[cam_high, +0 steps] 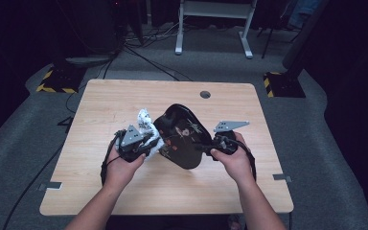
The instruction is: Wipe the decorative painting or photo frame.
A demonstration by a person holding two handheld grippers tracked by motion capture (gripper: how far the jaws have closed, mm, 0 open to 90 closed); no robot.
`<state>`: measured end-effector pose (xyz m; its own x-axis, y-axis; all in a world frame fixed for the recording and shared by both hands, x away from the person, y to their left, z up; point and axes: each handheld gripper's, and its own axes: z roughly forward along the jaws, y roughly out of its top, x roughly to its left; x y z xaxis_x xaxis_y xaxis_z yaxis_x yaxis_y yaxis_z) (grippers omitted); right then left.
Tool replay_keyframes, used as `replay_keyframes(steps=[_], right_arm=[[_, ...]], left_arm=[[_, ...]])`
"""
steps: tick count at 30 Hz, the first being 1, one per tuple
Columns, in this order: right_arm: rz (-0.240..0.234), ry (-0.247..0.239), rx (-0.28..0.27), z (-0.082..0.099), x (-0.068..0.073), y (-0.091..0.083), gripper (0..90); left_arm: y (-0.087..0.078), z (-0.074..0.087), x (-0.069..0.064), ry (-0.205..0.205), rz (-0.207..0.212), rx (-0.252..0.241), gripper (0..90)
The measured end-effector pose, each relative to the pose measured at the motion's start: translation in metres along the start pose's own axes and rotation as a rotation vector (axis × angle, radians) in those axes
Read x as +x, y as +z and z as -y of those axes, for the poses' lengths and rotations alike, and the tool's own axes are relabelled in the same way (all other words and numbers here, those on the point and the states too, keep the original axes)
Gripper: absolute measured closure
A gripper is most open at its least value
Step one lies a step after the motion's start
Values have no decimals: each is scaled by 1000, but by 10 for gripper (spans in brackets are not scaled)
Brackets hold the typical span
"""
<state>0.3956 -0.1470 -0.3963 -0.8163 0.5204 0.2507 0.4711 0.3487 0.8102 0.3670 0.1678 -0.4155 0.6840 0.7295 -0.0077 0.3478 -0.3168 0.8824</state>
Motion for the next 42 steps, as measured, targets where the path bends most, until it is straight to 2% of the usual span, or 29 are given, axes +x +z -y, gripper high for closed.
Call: replay_keyframes(steps=[5, 10, 11, 12, 13, 18, 23, 32, 36, 42], right_arm=[[-1, -3, 1, 0, 0, 0, 797], [1, -5, 0, 0, 1, 0, 797], [1, -5, 0, 0, 1, 0, 797], [1, -4, -1, 0, 1, 0, 797], [1, -4, -1, 0, 1, 0, 797], [0, -4, -1, 0, 1, 0, 797], [4, -10, 4, -1, 2, 0, 798], [11, -13, 4, -1, 6, 1, 798], [11, -14, 4, -1, 8, 1, 799], [12, -24, 7, -1, 9, 1, 800]], left_arm=[[-8, -12, -2, 4, 9, -41, 728], [-24, -39, -2, -14, 40, -118, 729], [-24, -39, -2, -14, 40, -118, 729], [-29, -49, -2, -4, 41, -133, 729], [-29, -49, -2, -4, 41, -133, 729], [-36, -72, -2, -7, 62, -158, 729], [-37, -85, -5, -7, 77, -166, 729], [-36, -112, -15, 33, 94, -194, 729], [-30, -124, -21, 43, 106, -200, 728], [-22, -134, -22, 31, 123, -204, 728]])
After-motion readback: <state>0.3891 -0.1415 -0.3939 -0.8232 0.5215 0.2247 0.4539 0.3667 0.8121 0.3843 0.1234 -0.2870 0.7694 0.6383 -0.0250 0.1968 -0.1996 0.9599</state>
